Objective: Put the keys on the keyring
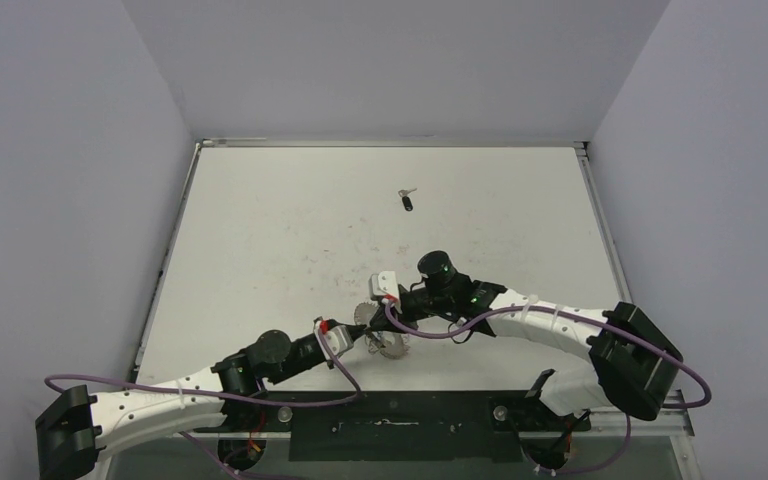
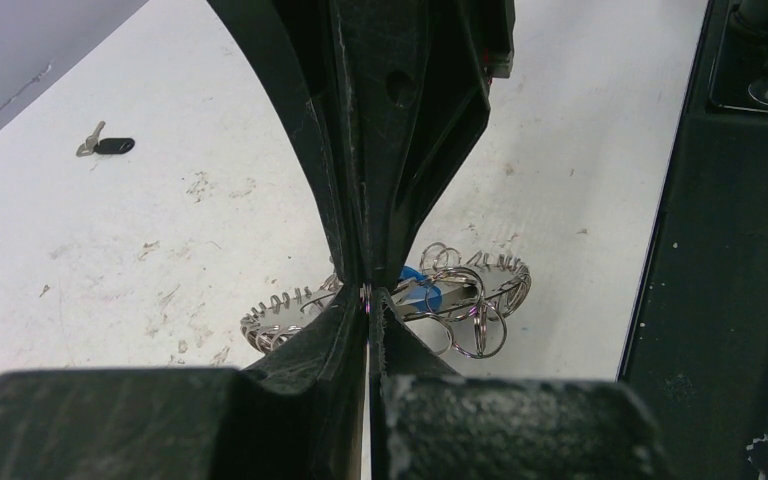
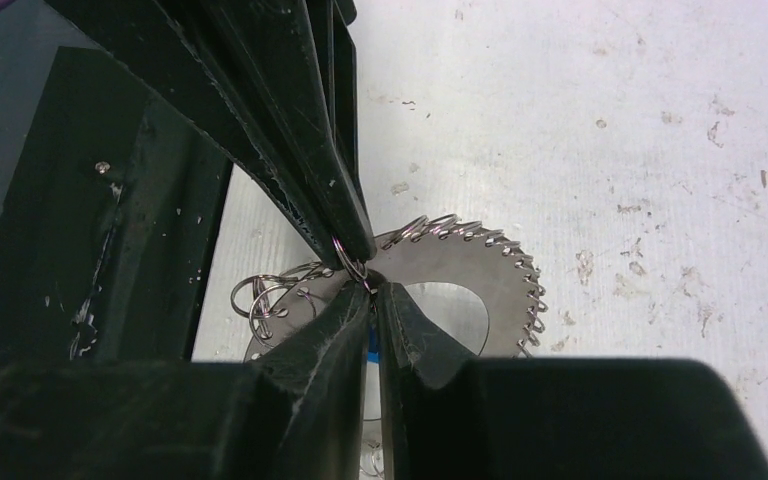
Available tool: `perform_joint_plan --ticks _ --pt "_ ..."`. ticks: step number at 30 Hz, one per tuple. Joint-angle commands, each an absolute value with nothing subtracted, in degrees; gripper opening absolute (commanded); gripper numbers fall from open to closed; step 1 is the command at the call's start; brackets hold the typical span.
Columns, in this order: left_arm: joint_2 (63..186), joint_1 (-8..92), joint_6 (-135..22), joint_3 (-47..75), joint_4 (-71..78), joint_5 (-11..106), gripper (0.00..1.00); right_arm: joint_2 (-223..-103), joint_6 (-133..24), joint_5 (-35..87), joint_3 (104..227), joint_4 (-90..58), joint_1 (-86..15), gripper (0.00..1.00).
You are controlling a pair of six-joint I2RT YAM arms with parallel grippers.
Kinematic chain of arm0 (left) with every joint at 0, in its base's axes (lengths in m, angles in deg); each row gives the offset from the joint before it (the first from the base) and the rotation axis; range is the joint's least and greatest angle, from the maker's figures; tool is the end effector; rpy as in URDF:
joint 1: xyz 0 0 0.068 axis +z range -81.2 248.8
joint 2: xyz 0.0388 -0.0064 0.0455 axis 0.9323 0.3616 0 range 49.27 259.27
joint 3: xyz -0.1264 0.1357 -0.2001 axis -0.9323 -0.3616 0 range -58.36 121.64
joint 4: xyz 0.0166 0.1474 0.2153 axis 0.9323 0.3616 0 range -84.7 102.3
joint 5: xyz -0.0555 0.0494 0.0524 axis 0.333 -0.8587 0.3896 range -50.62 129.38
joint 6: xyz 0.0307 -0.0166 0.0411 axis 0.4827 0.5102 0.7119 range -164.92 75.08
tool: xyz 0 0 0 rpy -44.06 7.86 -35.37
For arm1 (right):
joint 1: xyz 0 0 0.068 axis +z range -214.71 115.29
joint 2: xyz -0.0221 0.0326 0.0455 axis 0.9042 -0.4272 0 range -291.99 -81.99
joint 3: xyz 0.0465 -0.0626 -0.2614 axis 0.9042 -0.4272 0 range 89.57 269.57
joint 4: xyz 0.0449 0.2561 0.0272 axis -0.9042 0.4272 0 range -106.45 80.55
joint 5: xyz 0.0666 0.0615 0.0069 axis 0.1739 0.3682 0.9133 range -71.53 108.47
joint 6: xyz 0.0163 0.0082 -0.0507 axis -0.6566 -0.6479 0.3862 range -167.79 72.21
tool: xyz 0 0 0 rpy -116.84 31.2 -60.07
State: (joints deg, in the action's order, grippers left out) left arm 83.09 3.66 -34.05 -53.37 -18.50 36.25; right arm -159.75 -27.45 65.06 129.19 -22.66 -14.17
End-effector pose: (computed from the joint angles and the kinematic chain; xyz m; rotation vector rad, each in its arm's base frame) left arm 0.0663 -0.1383 0.1853 1.0143 1.3673 -0.6695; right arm 0.1563 0.2305 0.2154 -1.6188 1.4131 1.1709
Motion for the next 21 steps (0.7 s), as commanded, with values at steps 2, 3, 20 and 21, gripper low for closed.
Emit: perform_joint_plan --ticks 2,3,20,21 --pt "82.8 3.8 -34.5 -52.3 -23.5 37.0 0.0 -161.9 -25.9 66.8 130.4 -24.8 -14.6 0.06" --pt "82.9 3.9 -34.5 -52.3 -23.6 37.0 0.0 -162.3 -25.9 67.0 130.3 -24.9 -14.6 0.02" --pt "81.7 3.9 -34.3 -52.8 -24.2 37.5 0.0 -164.9 -25.9 65.2 130.1 -24.8 -14.5 0.0" --pt "81.7 3.9 -34.3 -52.8 -24.1 37.5 0.0 -165.3 -26.0 64.5 130.1 -24.8 -14.5 0.0"
